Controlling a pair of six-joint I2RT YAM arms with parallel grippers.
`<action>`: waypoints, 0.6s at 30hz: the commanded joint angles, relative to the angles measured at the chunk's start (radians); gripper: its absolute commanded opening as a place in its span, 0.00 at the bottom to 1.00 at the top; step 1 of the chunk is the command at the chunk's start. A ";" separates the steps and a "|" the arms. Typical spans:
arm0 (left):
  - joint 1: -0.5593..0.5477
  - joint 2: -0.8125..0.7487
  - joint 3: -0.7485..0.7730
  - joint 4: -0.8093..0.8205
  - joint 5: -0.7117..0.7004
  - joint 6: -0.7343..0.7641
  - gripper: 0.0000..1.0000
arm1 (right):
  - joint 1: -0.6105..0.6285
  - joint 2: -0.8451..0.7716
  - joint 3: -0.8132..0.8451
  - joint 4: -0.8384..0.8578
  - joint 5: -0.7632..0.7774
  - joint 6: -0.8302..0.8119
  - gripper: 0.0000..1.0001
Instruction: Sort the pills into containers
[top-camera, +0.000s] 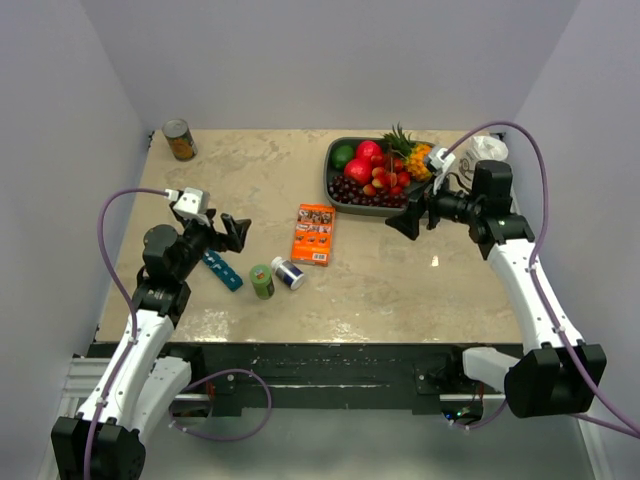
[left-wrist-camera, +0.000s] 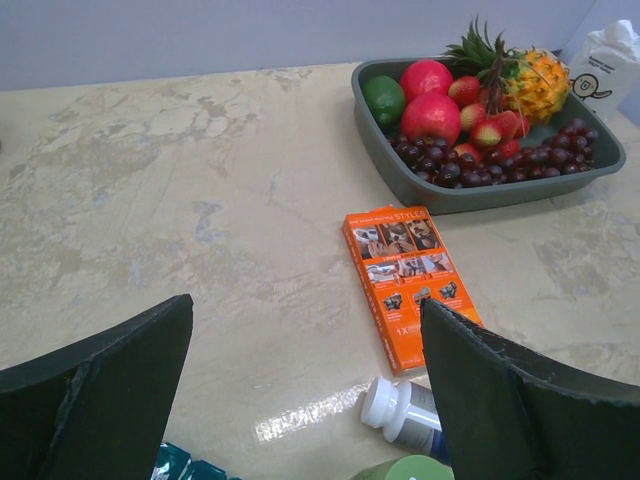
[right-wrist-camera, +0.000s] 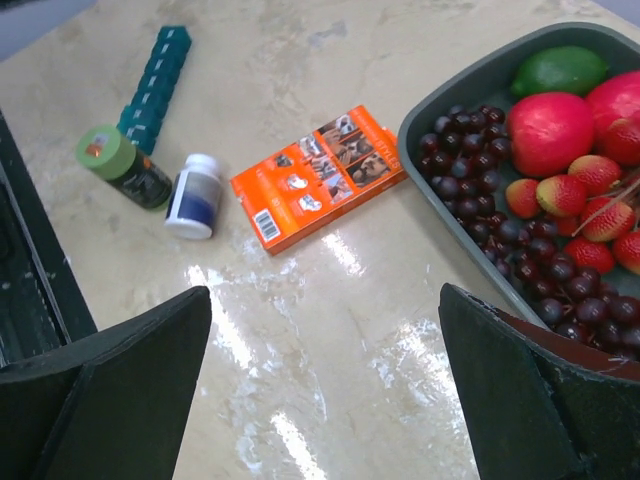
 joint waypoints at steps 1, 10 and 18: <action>-0.003 0.002 0.037 0.064 0.066 -0.013 1.00 | 0.000 0.019 0.065 -0.126 -0.094 -0.169 0.99; -0.003 0.033 0.040 0.075 0.164 -0.040 1.00 | 0.235 0.078 0.163 -0.392 0.162 -0.451 0.99; -0.003 0.057 0.044 0.060 0.177 -0.031 1.00 | 0.501 0.247 0.244 -0.435 0.286 -0.442 0.99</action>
